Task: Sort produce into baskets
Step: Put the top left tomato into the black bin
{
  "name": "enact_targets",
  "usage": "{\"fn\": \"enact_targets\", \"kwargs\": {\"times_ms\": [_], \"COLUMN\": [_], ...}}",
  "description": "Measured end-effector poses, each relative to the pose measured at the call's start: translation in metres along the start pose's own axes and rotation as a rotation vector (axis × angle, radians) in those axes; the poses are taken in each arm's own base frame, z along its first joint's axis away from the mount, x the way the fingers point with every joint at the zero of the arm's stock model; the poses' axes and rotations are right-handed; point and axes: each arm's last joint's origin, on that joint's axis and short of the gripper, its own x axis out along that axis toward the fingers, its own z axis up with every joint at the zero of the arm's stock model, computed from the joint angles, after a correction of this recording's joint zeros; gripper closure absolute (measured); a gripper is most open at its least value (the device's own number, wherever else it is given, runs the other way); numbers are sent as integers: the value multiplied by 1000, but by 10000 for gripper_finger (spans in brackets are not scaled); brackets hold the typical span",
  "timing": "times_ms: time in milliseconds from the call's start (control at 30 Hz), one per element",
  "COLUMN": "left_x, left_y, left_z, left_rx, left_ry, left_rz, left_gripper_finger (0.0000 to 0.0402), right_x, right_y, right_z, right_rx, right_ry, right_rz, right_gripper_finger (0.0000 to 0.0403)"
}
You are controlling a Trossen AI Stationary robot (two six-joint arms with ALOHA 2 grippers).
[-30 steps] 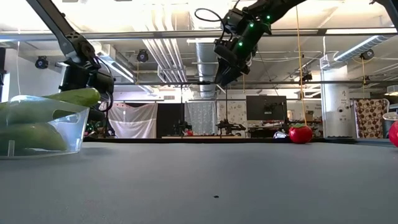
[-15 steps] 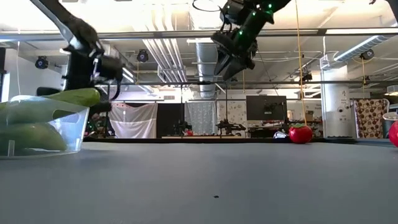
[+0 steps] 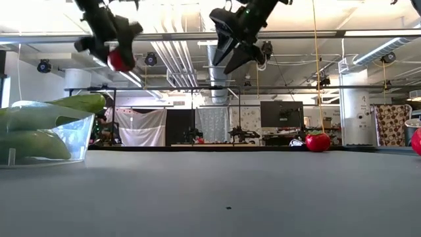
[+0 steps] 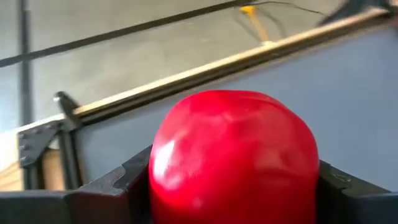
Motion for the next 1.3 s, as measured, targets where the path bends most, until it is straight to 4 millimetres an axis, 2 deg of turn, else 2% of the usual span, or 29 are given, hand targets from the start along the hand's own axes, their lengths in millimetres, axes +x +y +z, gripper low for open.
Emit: {"fn": "enact_targets", "kwargs": {"times_ms": [100,300,467,633,733,833,1033,1167,1300], "left_x": [-24,-80,-119,-142,-152,-158,-156,-153,-157], "left_y": [-11,-32,-32,-30,-33,-39,-58,-74,-84], "left_z": [-12,-56,-94,-132,-150,-170,-207,-228,-250], "left_rx": [55,260,152,113,92,122,267,383,499], "left_ry": [15,49,262,505,579,662,758,757,773], "left_rz": [-90,-420,-623,-617,-600,-551,-416,-377,-358], "left_gripper_finger": [161,161,161,161,161,161,151,157,157], "right_x": [-1,-4,-12,-20,-23,-28,-40,-39,-31], "right_y": [14,47,87,126,144,159,187,188,181], "right_z": [-6,-27,-61,-99,-120,-142,-186,-199,-197], "right_rx": [-31,-103,-188,-300,-299,-224,-112,-33,80], "right_ry": [7,81,177,186,187,214,175,176,175], "right_rz": [6,45,61,50,57,66,65,37,-2], "right_gripper_finger": [165,165,165,165,165,165,165,165,165]}}
